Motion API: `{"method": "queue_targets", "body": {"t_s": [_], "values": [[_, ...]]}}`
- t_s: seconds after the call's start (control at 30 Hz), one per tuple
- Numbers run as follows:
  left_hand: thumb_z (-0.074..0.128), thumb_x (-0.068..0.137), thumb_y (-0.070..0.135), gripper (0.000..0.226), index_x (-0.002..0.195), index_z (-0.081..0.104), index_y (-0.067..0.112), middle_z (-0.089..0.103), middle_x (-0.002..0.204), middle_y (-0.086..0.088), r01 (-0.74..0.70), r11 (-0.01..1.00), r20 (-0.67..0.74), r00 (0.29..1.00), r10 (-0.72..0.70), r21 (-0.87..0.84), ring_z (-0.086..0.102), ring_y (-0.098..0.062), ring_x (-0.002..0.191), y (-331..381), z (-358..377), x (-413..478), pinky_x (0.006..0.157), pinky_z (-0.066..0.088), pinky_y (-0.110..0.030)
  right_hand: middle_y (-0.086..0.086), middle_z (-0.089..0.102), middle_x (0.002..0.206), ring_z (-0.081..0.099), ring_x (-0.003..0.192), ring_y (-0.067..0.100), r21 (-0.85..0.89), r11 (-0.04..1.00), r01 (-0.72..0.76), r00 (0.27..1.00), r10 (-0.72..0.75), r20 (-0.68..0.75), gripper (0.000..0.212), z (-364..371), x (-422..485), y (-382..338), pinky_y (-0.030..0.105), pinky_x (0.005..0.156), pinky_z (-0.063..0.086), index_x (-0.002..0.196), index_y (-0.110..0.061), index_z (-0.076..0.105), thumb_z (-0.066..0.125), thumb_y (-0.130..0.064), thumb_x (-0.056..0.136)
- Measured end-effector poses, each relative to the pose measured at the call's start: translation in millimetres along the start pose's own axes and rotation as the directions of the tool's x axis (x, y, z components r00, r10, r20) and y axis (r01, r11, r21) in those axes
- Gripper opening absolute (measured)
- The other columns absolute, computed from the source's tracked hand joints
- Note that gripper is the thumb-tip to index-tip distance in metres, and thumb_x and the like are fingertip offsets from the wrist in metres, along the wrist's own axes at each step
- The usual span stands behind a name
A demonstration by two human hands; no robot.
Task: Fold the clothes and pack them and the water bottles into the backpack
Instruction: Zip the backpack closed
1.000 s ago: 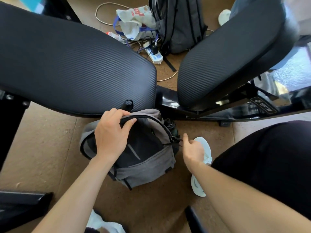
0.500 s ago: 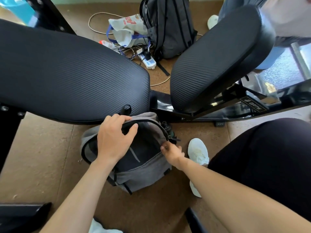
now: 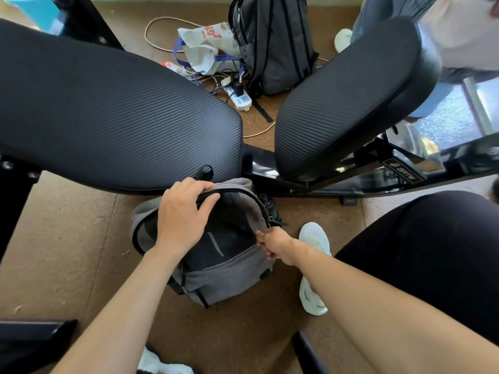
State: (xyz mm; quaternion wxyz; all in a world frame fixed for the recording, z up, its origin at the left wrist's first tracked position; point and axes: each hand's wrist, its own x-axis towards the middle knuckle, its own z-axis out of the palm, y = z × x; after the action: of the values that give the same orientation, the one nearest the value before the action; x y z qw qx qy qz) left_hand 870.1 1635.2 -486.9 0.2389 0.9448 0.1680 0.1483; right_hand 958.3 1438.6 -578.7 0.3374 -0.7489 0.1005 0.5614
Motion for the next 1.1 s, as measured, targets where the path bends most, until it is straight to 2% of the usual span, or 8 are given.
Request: {"method": "queue_targets", "body": {"t_s": [0.1, 0.3, 0.43, 0.5, 0.6, 0.8, 0.97, 1.1], "values": [[0.073, 0.094, 0.026, 0.02, 0.111, 0.073, 0.015, 0.068, 0.095, 0.001, -0.003, 1.0, -0.005, 1.0, 0.003, -0.008, 0.061, -0.023, 0.088, 2, 1, 2, 0.081, 0.05, -0.043, 0.006, 0.053, 0.088, 0.05, 0.081, 0.021, -0.002, 0.992, 0.123, 0.992, -0.123, 0.006, 0.034, -9, -17, -10, 0.028, 0.071, 0.046, 0.109, -0.007, 0.065, 0.045, -0.034, 0.108], [0.074, 0.092, 0.022, 0.023, 0.114, 0.072, 0.017, 0.068, 0.097, 0.001, -0.014, 1.0, 0.002, 1.0, 0.014, -0.01, 0.061, -0.027, 0.088, 5, 4, 2, 0.079, 0.047, -0.043, -0.001, 0.04, 0.056, 0.036, 0.05, 0.011, 0.005, 0.908, 0.418, 0.905, -0.416, -0.085, 0.044, -21, -66, -74, 0.024, 0.049, 0.034, 0.065, -0.018, 0.052, 0.048, -0.028, 0.107], [0.073, 0.091, 0.022, 0.031, 0.122, 0.071, 0.023, 0.068, 0.104, 0.005, -0.051, 0.999, 0.027, 0.998, 0.05, 0.016, 0.06, -0.027, 0.098, 6, 0, 1, 0.084, 0.041, -0.042, 0.0, 0.052, 0.06, 0.047, 0.054, 0.013, -0.252, 0.856, 0.452, 0.886, -0.463, 0.016, 0.043, -38, -93, -92, 0.025, 0.055, 0.042, 0.07, -0.014, 0.06, 0.046, -0.029, 0.108], [0.075, 0.089, 0.023, 0.036, 0.125, 0.07, 0.025, 0.067, 0.11, 0.007, -0.042, 0.999, 0.012, 0.999, 0.042, 0.029, 0.057, -0.023, 0.105, 8, -4, -5, 0.088, 0.035, -0.037, 0.001, 0.061, 0.07, 0.06, 0.068, 0.018, -0.573, 0.707, 0.413, 0.867, -0.499, 0.01, 0.038, -41, -99, -94, 0.03, 0.067, 0.046, 0.077, -0.015, 0.063, 0.049, -0.033, 0.106], [0.078, 0.082, 0.018, 0.033, 0.114, 0.07, 0.022, 0.064, 0.106, 0.005, 0.008, 1.0, -0.108, 0.994, -0.006, 0.011, 0.056, -0.022, 0.102, 5, -14, -14, 0.087, 0.037, -0.034, 0.007, 0.065, 0.107, 0.062, 0.105, 0.031, -0.906, 0.355, 0.232, 0.697, -0.71, -0.1, 0.03, -31, -110, -89, 0.041, 0.082, 0.048, 0.108, -0.016, 0.063, 0.054, -0.044, 0.1], [0.074, 0.084, 0.016, 0.018, 0.082, 0.057, 0.019, 0.058, 0.077, 0.006, 0.29, 0.941, -0.211, 0.923, -0.323, -0.173, 0.054, -0.014, 0.07, 0, -35, -52, 0.065, 0.043, -0.028, 0.004, 0.059, 0.12, 0.05, 0.114, 0.03, -0.894, 0.153, 0.42, 0.335, -0.942, -0.004, 0.041, 11, -125, -87, 0.046, 0.096, 0.041, 0.124, -0.019, 0.063, 0.069, -0.038, 0.089], [0.061, 0.085, 0.036, 0.027, 0.072, 0.069, 0.014, 0.07, 0.072, -0.002, 0.751, 0.563, 0.179, 0.641, -0.746, -0.345, 0.066, -0.022, 0.077, -31, -13, -92, 0.078, 0.054, -0.046, 0.001, 0.051, 0.144, 0.041, 0.13, 0.03, -0.828, -0.075, 0.556, 0.378, -0.864, 0.333, 0.059, 32, -119, -88, 0.05, 0.104, 0.035, 0.14, -0.021, 0.056, 0.074, -0.037, 0.087], [0.057, 0.095, 0.029, 0.02, 0.106, 0.071, 0.02, 0.072, 0.113, -0.007, 0.915, 0.226, 0.452, 0.366, -0.813, -0.334, 0.064, -0.029, 0.109, -61, 15, -118, 0.098, 0.052, -0.046, -0.003, 0.029, 0.165, 0.025, 0.143, 0.031, -0.827, -0.096, 0.554, 0.438, -0.81, 0.389, 0.072, 42, -111, -103, 0.052, 0.111, 0.028, 0.154, -0.025, 0.038, 0.071, -0.037, 0.091]]}}
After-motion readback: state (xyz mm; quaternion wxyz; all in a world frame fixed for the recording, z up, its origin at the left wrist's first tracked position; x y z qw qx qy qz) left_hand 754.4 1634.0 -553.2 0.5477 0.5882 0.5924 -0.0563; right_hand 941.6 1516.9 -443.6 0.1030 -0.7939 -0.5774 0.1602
